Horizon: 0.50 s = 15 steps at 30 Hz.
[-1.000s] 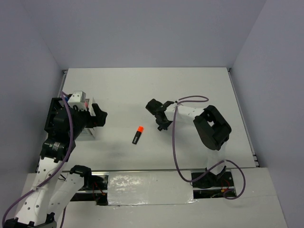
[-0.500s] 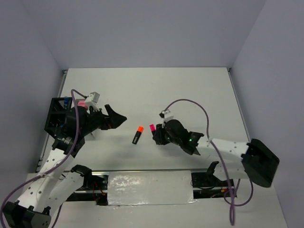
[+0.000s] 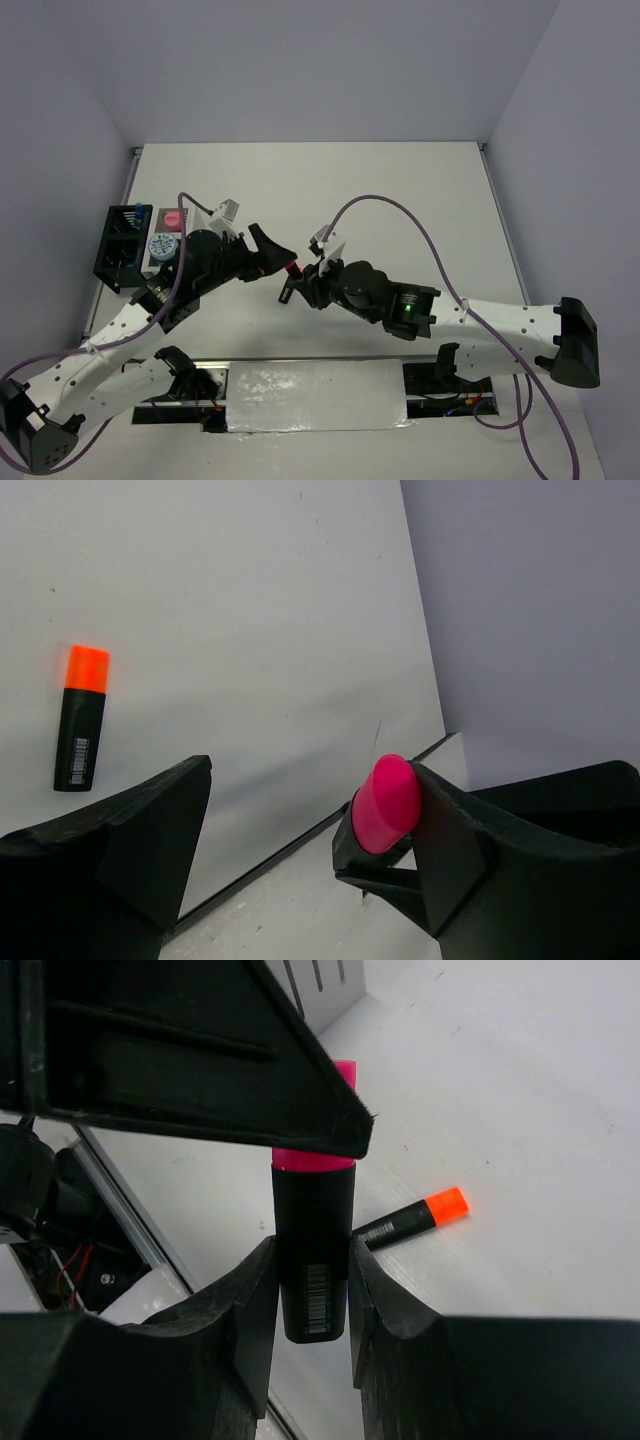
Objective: Sort the stationery into containers
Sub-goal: Pick up the pen from the center of the board.
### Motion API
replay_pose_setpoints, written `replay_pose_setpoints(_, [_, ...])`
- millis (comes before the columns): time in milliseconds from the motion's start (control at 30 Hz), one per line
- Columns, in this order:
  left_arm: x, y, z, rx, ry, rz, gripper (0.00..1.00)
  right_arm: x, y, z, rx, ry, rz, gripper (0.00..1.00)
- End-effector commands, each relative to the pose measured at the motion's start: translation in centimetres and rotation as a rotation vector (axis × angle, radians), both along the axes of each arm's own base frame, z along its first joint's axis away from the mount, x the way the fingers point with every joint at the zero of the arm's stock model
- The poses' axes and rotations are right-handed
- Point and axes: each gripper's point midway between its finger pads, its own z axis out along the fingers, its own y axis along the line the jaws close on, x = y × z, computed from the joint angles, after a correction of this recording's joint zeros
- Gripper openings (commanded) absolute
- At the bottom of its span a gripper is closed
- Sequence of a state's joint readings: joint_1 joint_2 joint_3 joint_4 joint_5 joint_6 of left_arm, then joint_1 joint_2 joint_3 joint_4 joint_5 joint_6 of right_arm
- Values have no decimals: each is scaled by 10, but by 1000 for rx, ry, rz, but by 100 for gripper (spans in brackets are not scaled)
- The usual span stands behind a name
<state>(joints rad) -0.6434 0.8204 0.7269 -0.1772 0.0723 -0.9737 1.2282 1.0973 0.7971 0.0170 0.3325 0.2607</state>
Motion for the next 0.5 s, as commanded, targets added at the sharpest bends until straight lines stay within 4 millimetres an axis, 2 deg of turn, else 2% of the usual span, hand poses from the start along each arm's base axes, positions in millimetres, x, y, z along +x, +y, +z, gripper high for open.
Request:
replay_pose_setpoints(0, [9,0,14,-56,-33,57,88,1,2,23,-1,-52,-24,0])
replay_pose_setpoints(67, [8,-2,15,-71,-38,47,84,0,5,27,-2,-53,-21,0])
replay_pose_setpoints(100, [8,-4,19,-89,-53,38,72,2,6,25,-10,-52,-33,0])
replay_pose_setpoints(133, [7,-7,17,-95,-48,22,55,4,8,24,-10,-53,-39,0])
replay_pose_setpoints(167, [6,-9,19,-103,-50,9,55,5,7,24,-9,-53,-49,0])
replay_pose_setpoints(200, [5,-12,21,-114,-59,-5,33,9,8,26,-4,-51,-75,0])
replay_pose_setpoints(267, [3,-18,20,-118,-52,-36,12,12,14,29,-3,-46,-83,0])
replay_pose_setpoints(333, [4,-19,21,-115,-54,-44,1,15,18,30,-7,-44,-92,0])
replay_pose_setpoints(367, [5,-19,21,-111,-54,-39,0,17,23,32,-8,-42,-93,0])
replay_pose_setpoints(400, [7,-19,26,-112,-67,-33,0,19,24,32,-2,-37,-95,5])
replay_pose_setpoints(433, [8,-16,24,-92,-67,-26,0,21,24,35,12,-33,-101,16])
replay_pose_setpoints(467, [8,-12,25,-66,-73,-14,0,20,21,36,35,-25,-105,37])
